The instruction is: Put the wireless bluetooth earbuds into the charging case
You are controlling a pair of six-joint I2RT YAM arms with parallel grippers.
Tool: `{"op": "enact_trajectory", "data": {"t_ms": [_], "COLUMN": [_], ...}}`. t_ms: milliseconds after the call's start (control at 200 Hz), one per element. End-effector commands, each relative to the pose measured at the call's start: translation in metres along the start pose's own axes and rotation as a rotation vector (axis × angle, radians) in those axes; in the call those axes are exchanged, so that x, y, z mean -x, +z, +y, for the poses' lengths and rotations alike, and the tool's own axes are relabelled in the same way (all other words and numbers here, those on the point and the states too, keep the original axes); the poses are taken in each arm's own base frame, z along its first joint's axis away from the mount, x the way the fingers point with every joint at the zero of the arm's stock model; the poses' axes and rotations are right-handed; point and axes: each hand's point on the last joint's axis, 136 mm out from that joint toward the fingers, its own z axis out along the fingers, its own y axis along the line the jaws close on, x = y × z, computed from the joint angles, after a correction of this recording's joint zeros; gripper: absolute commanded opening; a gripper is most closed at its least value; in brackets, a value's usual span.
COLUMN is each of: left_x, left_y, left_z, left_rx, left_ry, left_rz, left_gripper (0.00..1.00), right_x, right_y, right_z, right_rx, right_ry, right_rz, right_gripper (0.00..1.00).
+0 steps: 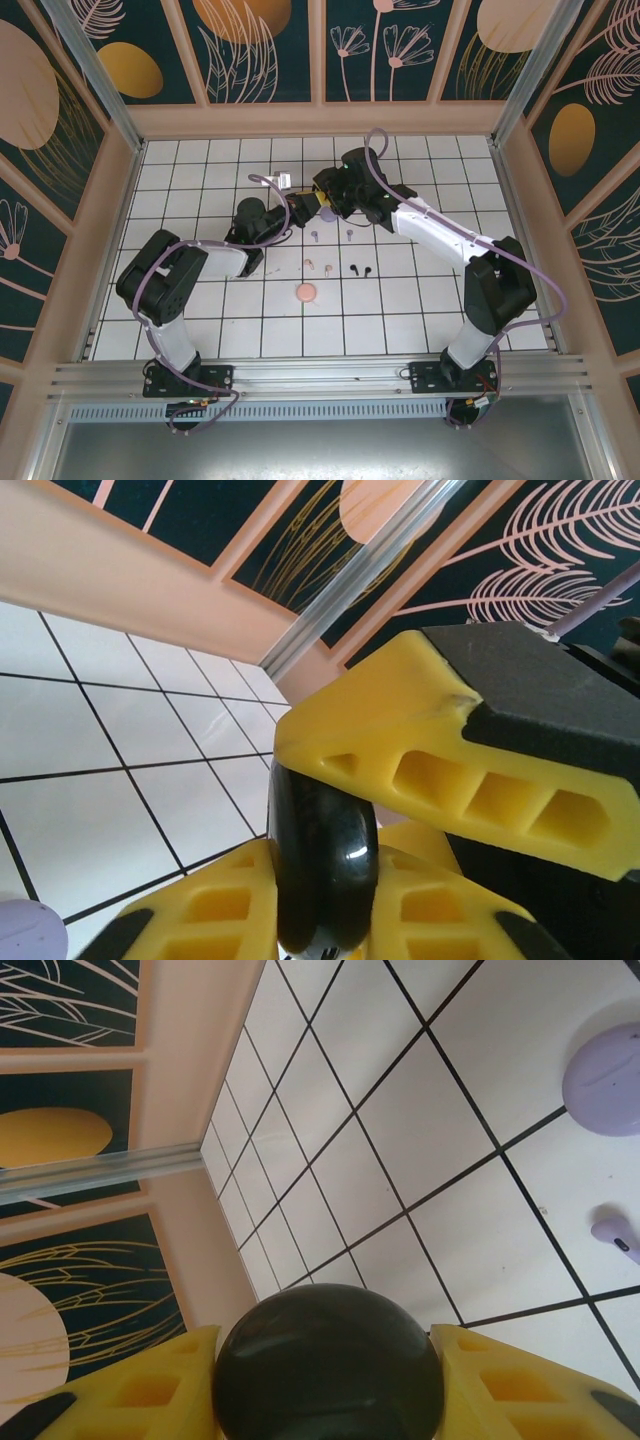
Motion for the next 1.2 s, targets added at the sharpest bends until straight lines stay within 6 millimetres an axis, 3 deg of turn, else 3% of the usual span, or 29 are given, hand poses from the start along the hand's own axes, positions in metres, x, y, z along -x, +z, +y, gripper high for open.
{"op": "enact_trajectory", "data": {"t_ms": [0,75,195,260,430,671,721,736,806,876,1046,1196], "left_x": [0.011,0.012,0.010,0.010,0.007,-0.011,-0.015,-0.018,-0.027,-0.025,-0.033,-0.037], "left_y": [0.005,0.005,0.005,0.005,0.002,0.000,-0.001,-0.001,-0.002,-0.006,-0.009,-0.012], "left_z": [-0.013,-0.014,-0.016,-0.017,-0.021,-0.028,-0.030,-0.030,-0.027,-0.041,-0.057,-0.070], "left_rx": [-0.053,-0.057,-0.060,-0.062,-0.065,-0.075,-0.084,-0.084,-0.079,-0.108,-0.169,-0.231], "left_ry": [0.005,0.005,0.001,-0.001,-0.006,0.012,0.021,0.022,0.034,0.066,0.098,0.087], "left_rz": [-0.036,-0.037,-0.027,-0.021,0.015,0.145,0.178,0.190,0.246,0.276,0.385,0.442], "left_gripper": [0.12,0.04,0.00,0.00,0.00,0.00,0.00,0.00,0.00,0.00,0.00,0.00], "right_x": [-0.006,-0.008,-0.005,0.004,0.021,0.032,0.028,0.038,0.045,0.046,0.015,-0.005], "right_y": [-0.005,-0.005,-0.011,-0.020,-0.053,-0.081,-0.087,-0.091,-0.102,-0.110,-0.124,-0.127], "right_z": [0.015,0.019,0.028,0.035,0.035,-0.021,-0.028,-0.032,-0.040,-0.044,-0.030,-0.027], "right_rx": [0.060,0.074,0.108,0.124,0.138,0.060,0.064,0.056,0.047,0.045,0.190,0.270], "right_ry": [0.001,-0.003,-0.022,-0.042,-0.108,-0.313,-0.391,-0.400,-0.497,-0.602,-0.874,-0.973], "right_rz": [0.018,0.023,0.012,-0.021,-0.099,-0.155,-0.155,-0.178,-0.212,-0.231,-0.141,-0.062], "right_gripper": [0.33,0.37,0.68,0.75,0.78,0.78,0.78,0.78,0.78,0.78,0.78,0.77]}}
